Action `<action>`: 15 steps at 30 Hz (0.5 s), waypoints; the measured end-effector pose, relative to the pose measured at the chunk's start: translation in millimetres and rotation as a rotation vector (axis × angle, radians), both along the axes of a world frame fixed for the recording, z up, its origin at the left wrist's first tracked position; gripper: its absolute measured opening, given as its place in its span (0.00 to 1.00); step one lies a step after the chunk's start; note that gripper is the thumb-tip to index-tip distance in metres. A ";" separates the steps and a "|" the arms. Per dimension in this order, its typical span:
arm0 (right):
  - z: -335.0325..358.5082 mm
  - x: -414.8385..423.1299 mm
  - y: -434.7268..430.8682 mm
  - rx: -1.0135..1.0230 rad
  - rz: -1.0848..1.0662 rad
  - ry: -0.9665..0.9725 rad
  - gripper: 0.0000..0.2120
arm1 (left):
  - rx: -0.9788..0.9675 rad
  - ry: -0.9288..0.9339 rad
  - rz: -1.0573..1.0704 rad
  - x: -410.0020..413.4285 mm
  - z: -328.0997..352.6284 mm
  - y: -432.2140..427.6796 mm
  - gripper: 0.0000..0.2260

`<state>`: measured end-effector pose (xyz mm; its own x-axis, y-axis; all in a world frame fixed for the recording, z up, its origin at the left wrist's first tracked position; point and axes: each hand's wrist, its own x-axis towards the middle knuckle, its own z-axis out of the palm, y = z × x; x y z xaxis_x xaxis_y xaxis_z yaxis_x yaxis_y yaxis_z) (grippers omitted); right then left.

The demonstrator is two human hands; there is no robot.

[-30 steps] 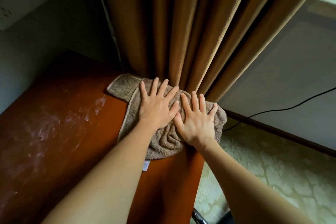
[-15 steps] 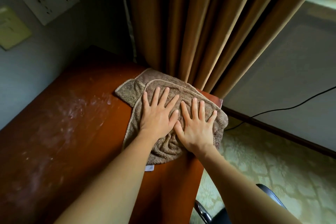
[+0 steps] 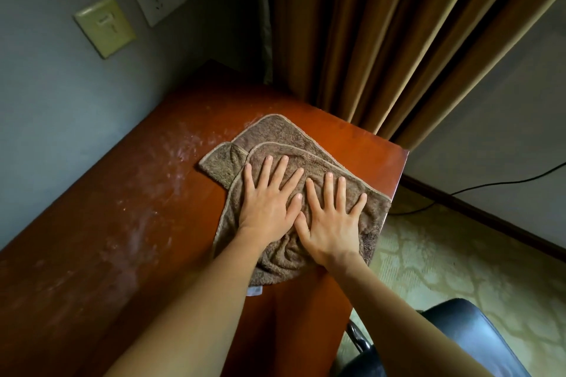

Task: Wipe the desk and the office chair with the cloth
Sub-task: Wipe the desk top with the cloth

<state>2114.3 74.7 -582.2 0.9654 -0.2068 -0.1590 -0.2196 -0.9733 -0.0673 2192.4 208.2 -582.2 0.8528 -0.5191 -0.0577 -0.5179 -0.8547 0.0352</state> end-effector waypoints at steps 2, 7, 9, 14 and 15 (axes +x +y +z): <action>0.5 -9.7 8.1 -0.001 0.022 -0.003 0.35 | -0.002 0.001 0.006 -10.3 -0.1 10.5 0.27; -0.4 -51.7 33.4 -0.007 0.072 0.004 0.36 | 0.006 0.011 0.035 -56.1 -2.5 39.7 0.27; -1.0 -69.8 44.4 -0.019 0.090 0.003 0.36 | 0.000 0.010 0.050 -77.3 -2.5 51.7 0.27; -3.0 -115.2 73.9 -0.028 0.143 -0.009 0.36 | -0.019 0.017 0.095 -129.7 0.2 86.0 0.27; -3.7 -122.3 79.3 -0.028 0.153 -0.009 0.36 | -0.018 0.018 0.099 -137.9 0.2 92.5 0.27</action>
<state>1992.0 154.1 -585.9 0.9873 -0.0613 -0.1466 -0.0679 -0.9969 -0.0407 2054.5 300.7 -582.0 0.8988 -0.4335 -0.0646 -0.4301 -0.9008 0.0599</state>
